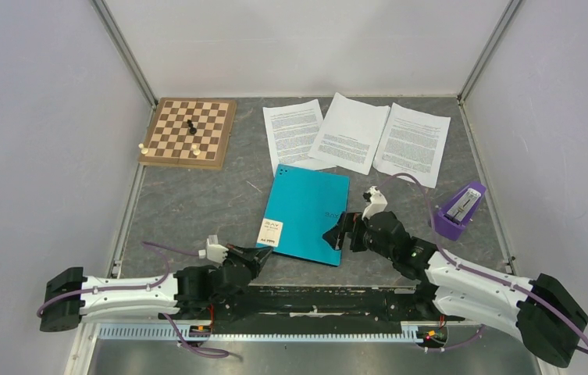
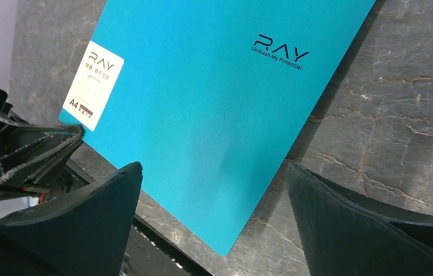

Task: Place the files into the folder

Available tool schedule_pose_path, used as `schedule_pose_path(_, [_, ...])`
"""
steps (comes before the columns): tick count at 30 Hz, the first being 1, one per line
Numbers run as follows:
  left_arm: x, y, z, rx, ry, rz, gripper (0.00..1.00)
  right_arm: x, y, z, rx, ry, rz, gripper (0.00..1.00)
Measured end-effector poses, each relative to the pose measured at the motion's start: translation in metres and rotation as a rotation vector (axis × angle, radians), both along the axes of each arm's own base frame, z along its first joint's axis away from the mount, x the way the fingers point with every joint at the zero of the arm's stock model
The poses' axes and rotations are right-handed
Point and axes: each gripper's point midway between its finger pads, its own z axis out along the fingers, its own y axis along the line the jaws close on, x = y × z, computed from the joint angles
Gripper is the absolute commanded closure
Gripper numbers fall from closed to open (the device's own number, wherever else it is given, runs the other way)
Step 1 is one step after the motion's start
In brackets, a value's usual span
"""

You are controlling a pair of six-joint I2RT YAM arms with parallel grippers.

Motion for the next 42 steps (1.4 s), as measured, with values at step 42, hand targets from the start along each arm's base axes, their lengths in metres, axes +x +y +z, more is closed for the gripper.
schedule_pose_path(42, [0.002,-0.001,0.006,-0.034,-0.014,0.009,0.98,-0.012,0.008,0.017,0.32,0.148,-0.034,0.01])
